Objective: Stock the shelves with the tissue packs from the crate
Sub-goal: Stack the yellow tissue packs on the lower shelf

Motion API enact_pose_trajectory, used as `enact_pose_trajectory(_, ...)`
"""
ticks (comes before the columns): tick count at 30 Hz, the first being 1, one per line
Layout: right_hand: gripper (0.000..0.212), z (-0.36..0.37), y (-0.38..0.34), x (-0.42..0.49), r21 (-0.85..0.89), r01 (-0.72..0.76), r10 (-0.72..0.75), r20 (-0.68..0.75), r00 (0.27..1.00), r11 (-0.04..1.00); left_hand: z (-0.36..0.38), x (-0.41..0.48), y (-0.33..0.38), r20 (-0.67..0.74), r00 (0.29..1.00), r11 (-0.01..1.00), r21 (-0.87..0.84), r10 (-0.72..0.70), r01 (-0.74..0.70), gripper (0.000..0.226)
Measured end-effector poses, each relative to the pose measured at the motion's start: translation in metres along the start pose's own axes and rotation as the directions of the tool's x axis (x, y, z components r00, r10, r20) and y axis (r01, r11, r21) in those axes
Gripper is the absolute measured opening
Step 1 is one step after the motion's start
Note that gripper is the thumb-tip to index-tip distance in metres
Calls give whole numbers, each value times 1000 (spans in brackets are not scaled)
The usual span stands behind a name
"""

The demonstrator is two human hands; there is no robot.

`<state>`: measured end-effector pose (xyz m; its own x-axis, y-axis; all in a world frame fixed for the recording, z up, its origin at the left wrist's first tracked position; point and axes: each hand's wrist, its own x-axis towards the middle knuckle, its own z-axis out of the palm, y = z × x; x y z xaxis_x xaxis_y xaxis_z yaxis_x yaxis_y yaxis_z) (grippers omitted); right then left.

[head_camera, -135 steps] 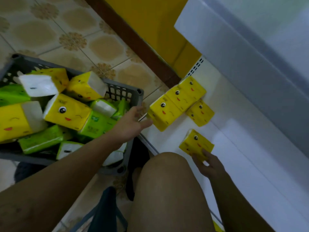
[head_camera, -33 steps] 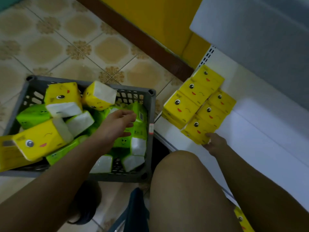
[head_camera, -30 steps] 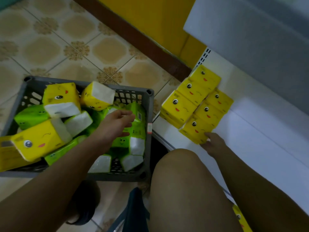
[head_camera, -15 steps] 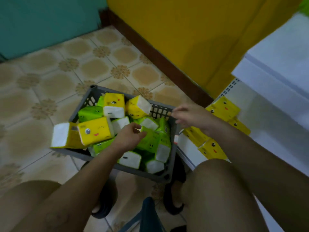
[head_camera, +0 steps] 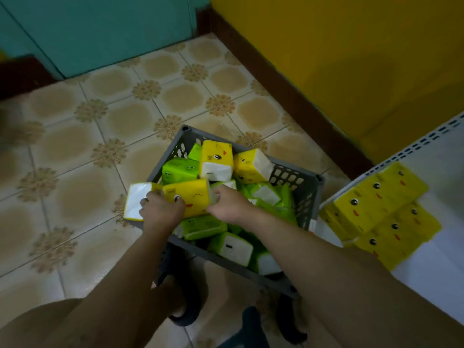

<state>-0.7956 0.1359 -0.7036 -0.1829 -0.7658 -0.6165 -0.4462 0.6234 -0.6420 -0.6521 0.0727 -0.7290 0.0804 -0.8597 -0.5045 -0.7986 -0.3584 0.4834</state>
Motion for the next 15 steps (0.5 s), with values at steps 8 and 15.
enact_pose_trajectory(8, 34, 12, 4, 37, 169, -35, 18, 105, 994, 985, 24, 20, -15, 112, 994, 969, -243, -15, 42, 86)
enact_pose_trajectory(15, 37, -31, 13, 28, 427, -137, 148, 8, 989, 894, 16, -17, 27, 106, 994, 950, -311, -8, 41, 90)
